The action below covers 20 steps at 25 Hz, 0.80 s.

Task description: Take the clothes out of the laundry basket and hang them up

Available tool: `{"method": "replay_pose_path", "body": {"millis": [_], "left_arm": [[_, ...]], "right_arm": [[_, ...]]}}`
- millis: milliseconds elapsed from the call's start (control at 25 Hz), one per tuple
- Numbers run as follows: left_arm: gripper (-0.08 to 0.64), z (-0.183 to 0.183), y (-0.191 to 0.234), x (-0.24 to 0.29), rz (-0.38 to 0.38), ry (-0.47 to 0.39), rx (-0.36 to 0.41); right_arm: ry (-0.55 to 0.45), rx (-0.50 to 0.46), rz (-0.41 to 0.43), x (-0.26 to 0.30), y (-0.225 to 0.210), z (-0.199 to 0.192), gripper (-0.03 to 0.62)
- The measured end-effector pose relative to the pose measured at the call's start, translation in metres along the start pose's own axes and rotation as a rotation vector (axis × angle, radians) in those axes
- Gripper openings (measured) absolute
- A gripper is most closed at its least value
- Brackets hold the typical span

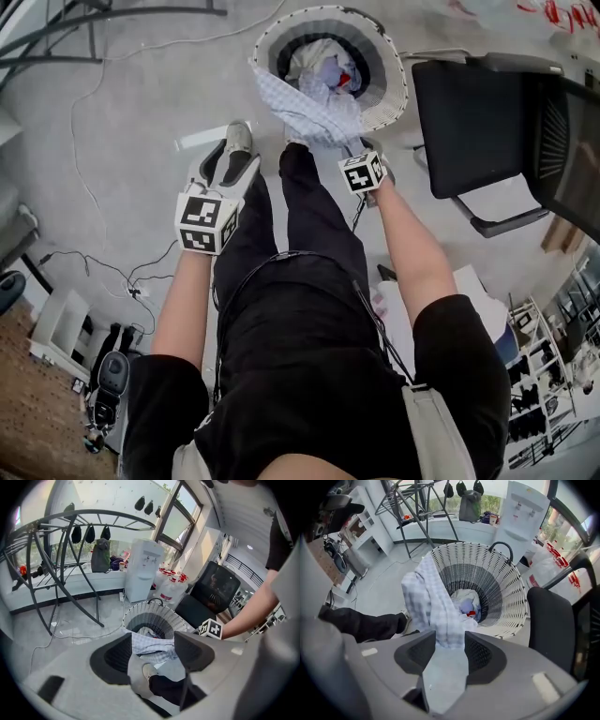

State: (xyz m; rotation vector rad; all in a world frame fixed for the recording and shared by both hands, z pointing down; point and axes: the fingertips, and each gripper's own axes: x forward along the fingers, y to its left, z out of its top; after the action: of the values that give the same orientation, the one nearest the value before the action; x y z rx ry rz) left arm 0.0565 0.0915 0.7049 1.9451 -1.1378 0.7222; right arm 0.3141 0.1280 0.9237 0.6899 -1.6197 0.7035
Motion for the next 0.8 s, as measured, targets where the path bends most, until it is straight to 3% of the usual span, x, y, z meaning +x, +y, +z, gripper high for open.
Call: {"method": "replay_pose_path", "body": {"millis": [400,600,800], "left_arm": [[0.278,-0.024,0.001,0.025,-0.022,0.061,0.0],[0.278,-0.026,-0.001,0.03,-0.02,0.069,-0.003],[0.278,-0.025,-0.001,0.03,-0.022,0.071,0.001]], "right_arm": [[0.033,-0.045,-0.059,0.043,-0.011,-0.014,0.19],[0.045,-0.115,-0.068,0.051,-0.01,-0.011,0.178],[0.069,-0.152,-0.074,0.051,-0.011,-0.011,0.063]]}}
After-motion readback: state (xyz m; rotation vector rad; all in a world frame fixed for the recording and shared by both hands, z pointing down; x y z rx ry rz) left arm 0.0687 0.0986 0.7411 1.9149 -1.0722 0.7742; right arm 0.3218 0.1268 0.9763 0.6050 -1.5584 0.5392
